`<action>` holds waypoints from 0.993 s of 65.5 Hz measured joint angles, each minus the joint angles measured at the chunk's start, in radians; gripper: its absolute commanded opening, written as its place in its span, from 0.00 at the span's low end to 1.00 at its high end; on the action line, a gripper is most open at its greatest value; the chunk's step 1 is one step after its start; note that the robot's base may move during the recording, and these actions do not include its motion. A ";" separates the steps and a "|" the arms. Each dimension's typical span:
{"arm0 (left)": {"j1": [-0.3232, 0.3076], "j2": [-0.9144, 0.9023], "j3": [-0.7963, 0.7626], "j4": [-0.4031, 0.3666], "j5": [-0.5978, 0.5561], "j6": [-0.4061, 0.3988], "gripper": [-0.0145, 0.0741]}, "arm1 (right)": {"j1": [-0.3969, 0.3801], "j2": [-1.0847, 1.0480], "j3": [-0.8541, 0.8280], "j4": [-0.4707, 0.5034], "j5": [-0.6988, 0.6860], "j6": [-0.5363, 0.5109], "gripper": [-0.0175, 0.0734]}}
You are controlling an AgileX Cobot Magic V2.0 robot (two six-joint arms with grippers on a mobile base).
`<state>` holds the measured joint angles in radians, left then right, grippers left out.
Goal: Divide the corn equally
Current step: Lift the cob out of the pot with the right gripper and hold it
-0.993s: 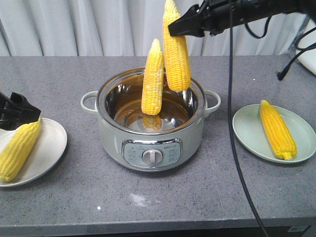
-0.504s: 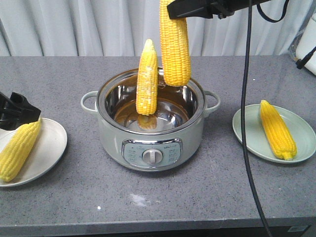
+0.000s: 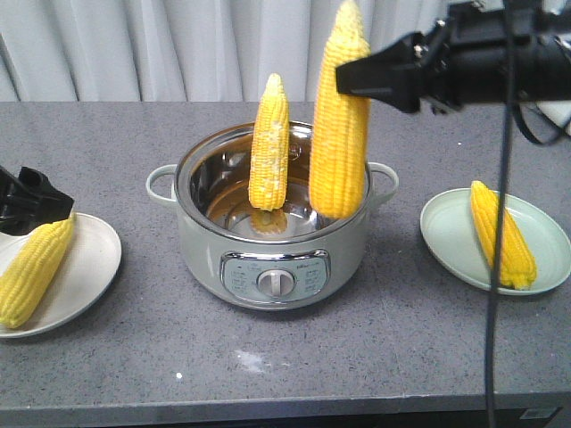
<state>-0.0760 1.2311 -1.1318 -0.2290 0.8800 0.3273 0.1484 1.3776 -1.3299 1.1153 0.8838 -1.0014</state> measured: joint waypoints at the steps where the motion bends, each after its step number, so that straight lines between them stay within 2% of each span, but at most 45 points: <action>1: 0.000 0.000 0.000 0.000 0.000 0.000 0.74 | 0.000 -0.023 0.024 0.000 -0.011 -0.001 0.42; 13: 0.000 0.000 0.000 0.000 0.000 0.000 0.74 | 0.000 -0.225 0.200 -0.018 -0.076 -0.004 0.42; 37: 0.000 0.000 0.000 0.000 0.000 0.000 0.74 | 0.000 -0.522 0.434 -0.025 -0.081 -0.004 0.42; 65: 0.000 0.000 0.000 0.000 0.000 0.000 0.74 | 0.000 -0.608 0.477 -0.029 -0.061 -0.007 0.42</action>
<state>-0.0760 1.2311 -1.1318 -0.2290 0.8800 0.3273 0.1484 0.7696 -0.8533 1.0864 0.8231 -1.0083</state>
